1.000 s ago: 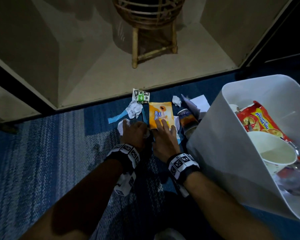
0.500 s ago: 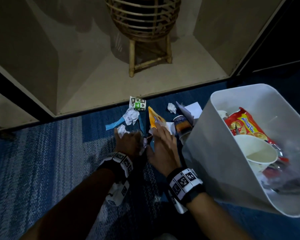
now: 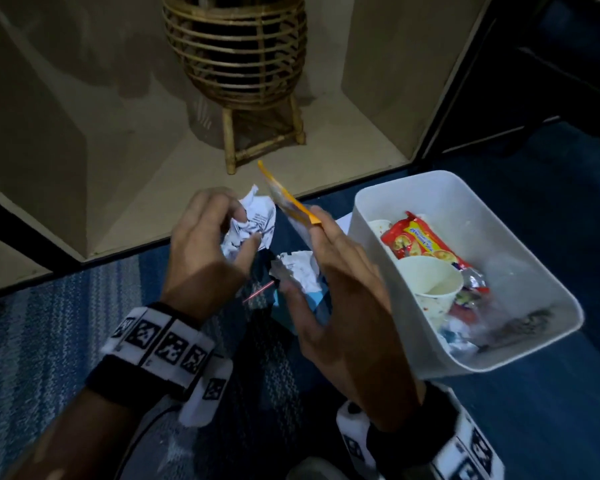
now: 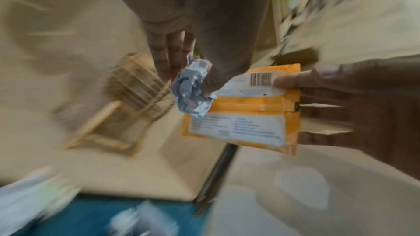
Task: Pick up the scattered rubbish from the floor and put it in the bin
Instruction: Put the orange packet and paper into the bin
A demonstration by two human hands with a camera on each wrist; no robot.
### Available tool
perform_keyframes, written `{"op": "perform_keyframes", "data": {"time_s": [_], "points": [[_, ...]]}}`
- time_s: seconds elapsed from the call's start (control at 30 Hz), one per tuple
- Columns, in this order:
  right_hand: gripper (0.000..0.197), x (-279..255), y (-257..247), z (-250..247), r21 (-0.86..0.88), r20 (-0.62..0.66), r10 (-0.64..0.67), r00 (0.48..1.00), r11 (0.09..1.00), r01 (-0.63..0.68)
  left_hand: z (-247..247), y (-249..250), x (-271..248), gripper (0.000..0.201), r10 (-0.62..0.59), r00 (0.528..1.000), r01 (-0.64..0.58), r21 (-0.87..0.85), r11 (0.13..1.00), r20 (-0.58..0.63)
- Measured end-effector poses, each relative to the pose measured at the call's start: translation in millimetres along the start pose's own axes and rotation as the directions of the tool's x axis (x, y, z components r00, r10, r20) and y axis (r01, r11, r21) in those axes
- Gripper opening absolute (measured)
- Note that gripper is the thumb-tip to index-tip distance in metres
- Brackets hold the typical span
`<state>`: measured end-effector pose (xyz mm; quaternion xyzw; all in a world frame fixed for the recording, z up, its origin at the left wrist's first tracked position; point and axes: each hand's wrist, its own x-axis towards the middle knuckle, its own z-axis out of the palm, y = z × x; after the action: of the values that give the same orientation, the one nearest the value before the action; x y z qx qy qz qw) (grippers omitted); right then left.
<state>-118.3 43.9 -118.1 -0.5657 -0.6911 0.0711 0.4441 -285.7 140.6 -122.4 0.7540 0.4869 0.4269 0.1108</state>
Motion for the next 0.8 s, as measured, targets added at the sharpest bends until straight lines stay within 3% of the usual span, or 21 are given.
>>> {"op": "perform_keyframes", "data": {"time_s": [0.13, 0.37, 0.53, 0.7, 0.8], "points": [[0.059, 1.8, -11.7, -38.4, 0.045, -0.089, -0.010, 0.996, 0.999, 0.014, -7.0, 52.0, 18.5, 0.024, 0.103, 0.994, -0.107, -0.106, 0.989, -0.044], [0.064, -0.3, -18.9, -116.7, -0.151, -0.203, 0.004, 0.979, 0.988, -0.036, 14.7, 115.1, 43.0, 0.023, 0.258, 0.965, -0.263, -0.234, 0.936, -0.055], [0.057, -7.9, 11.1, -157.9, -0.277, -0.152, -0.006, 0.988, 0.960, -0.037, 41.3, 141.1, 50.5, 0.022, 0.300, 0.951, -0.272, -0.251, 0.929, 0.078], [0.049, -22.2, 41.1, -175.9, -0.328, -0.058, 0.128, 0.990, 0.934, -0.140, 65.4, 146.8, 50.1, 0.024, 0.271, 0.945, -0.229, -0.219, 0.948, 0.183], [0.048, -27.3, 52.7, -177.2, -0.397, 0.002, 0.151, 0.988, 0.907, -0.138, 76.5, 141.2, 45.9, 0.026, 0.231, 0.932, -0.197, -0.146, 0.970, 0.281]]}}
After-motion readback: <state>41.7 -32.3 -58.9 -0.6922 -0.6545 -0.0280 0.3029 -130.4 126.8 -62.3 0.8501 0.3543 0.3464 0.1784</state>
